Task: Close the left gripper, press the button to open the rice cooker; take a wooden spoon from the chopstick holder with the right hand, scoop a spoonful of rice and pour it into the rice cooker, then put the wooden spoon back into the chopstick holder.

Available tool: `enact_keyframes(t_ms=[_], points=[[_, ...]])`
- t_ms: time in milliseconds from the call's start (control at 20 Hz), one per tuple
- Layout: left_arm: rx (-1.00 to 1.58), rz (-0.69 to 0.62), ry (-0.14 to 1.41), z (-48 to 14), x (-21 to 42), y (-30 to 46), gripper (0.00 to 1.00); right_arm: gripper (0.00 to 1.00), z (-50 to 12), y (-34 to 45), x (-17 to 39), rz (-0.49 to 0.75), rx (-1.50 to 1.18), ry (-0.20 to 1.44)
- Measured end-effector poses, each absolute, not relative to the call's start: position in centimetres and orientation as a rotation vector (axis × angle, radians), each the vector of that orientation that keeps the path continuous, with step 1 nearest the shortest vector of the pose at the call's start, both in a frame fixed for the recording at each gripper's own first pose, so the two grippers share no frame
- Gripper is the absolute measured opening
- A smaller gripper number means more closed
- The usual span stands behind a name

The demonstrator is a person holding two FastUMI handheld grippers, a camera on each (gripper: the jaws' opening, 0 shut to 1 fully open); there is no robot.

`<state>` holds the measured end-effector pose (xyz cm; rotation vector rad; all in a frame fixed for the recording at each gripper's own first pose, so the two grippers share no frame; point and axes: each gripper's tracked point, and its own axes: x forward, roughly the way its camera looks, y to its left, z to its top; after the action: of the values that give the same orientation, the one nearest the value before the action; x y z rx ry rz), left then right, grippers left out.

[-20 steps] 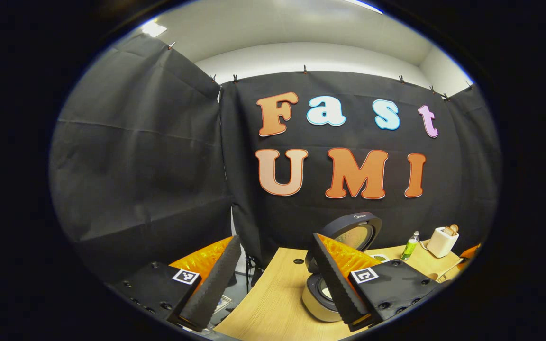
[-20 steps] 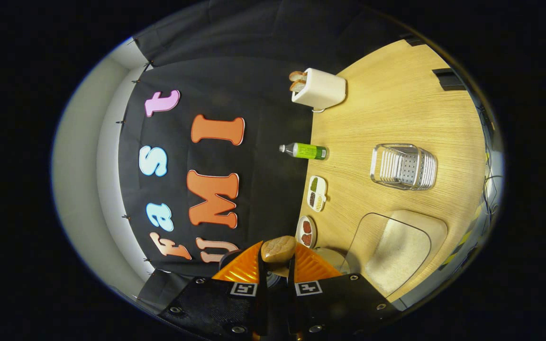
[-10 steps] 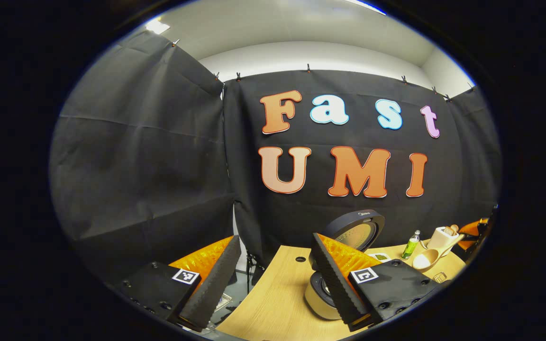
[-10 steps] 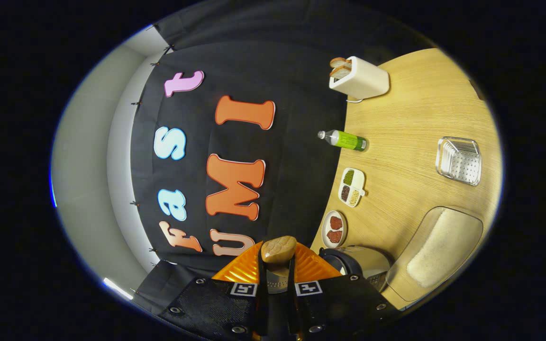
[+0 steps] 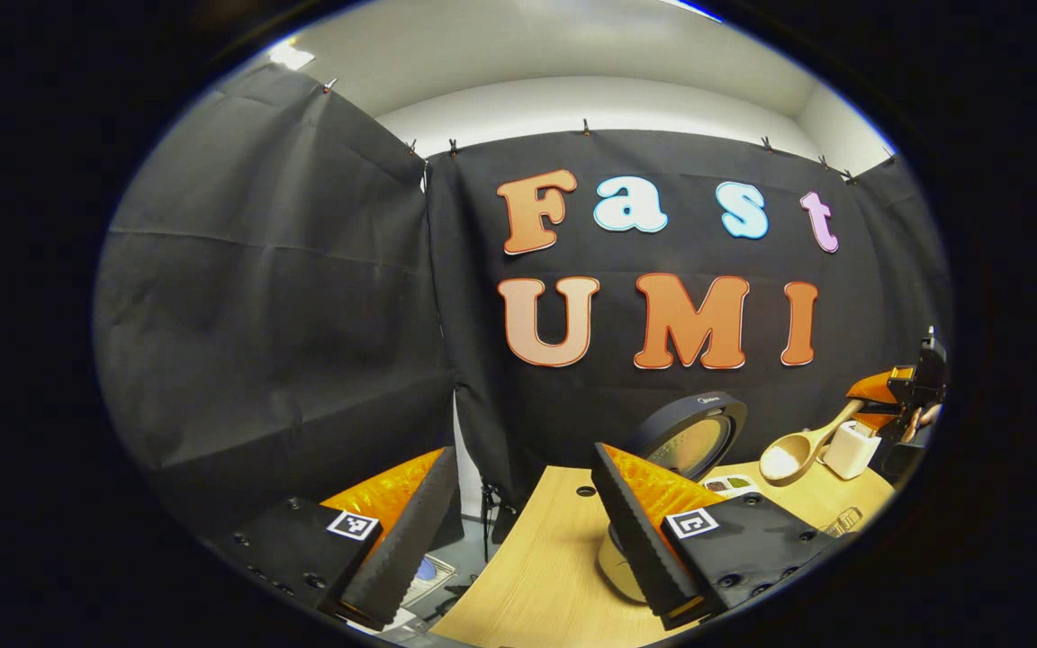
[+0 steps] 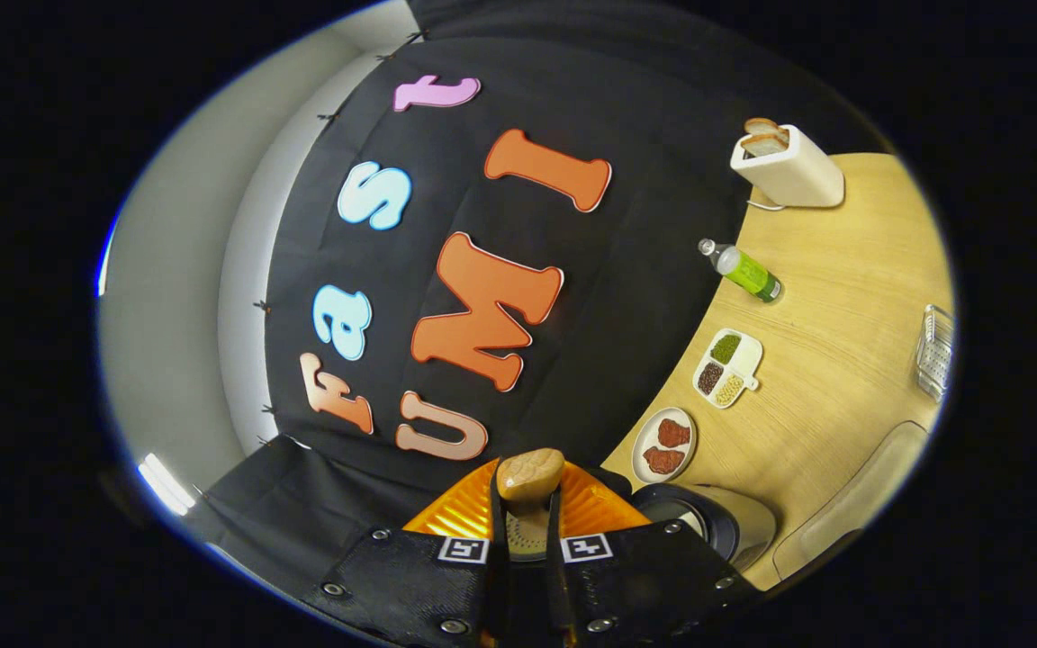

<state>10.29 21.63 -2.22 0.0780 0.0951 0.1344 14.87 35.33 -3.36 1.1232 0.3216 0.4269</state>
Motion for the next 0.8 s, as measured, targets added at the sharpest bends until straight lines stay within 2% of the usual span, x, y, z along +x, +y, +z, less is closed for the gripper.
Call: enact_keyframes(t_ms=[100,800], points=[[0.082,0.140,0.091,-2.1,10.3,22.3,0.97,0.15,-3.3,36.3,15.0,0.437,1.088,0.318],[0.068,0.176,0.101,-2.4,10.5,24.4,1.00,0.14,-3.0,38.7,16.1,0.465,0.898,0.275]])
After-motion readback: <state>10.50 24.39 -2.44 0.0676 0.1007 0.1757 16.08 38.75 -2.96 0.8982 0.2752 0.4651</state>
